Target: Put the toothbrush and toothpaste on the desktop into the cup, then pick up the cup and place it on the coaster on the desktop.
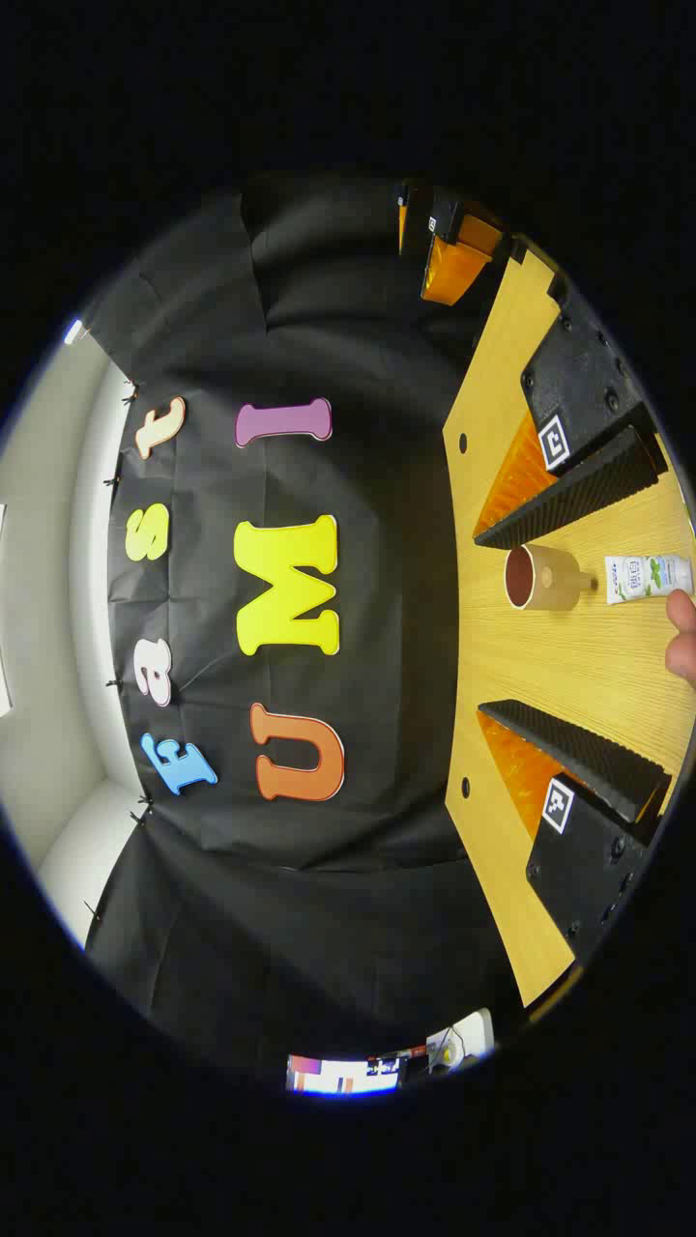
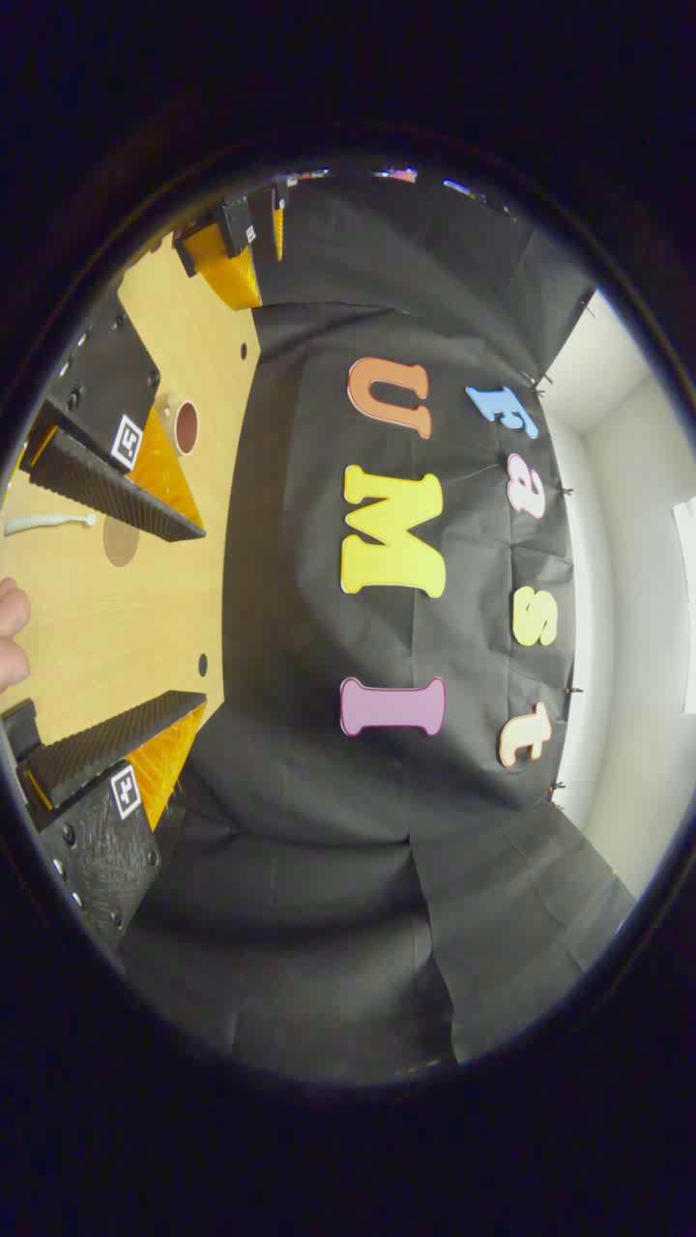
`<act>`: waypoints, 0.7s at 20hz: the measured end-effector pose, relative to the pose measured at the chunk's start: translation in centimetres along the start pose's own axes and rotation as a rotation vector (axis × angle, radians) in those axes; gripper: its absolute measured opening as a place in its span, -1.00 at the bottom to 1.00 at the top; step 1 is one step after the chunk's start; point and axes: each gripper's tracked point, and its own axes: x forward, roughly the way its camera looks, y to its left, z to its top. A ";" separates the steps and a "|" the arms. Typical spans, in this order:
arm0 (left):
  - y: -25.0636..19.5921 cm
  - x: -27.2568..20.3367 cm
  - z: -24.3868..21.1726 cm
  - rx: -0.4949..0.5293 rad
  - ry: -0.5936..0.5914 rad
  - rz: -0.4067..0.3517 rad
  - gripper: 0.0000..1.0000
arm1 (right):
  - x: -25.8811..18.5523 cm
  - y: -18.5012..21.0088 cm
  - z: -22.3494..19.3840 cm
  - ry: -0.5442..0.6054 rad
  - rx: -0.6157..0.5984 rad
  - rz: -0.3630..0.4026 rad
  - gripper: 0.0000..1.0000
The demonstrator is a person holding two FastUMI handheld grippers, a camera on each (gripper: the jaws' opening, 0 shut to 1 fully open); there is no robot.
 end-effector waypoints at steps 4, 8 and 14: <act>-0.4 0.0 -0.1 0.002 0.012 -0.004 0.99 | 0.0 0.1 0.0 -0.002 0.004 0.006 0.89; -0.4 0.1 0.1 0.005 0.010 -0.003 0.99 | -0.1 0.2 -0.1 -0.005 0.002 0.011 0.88; -0.6 0.2 -0.3 0.000 0.020 -0.011 0.99 | -0.1 0.1 -0.1 -0.012 0.001 0.006 0.89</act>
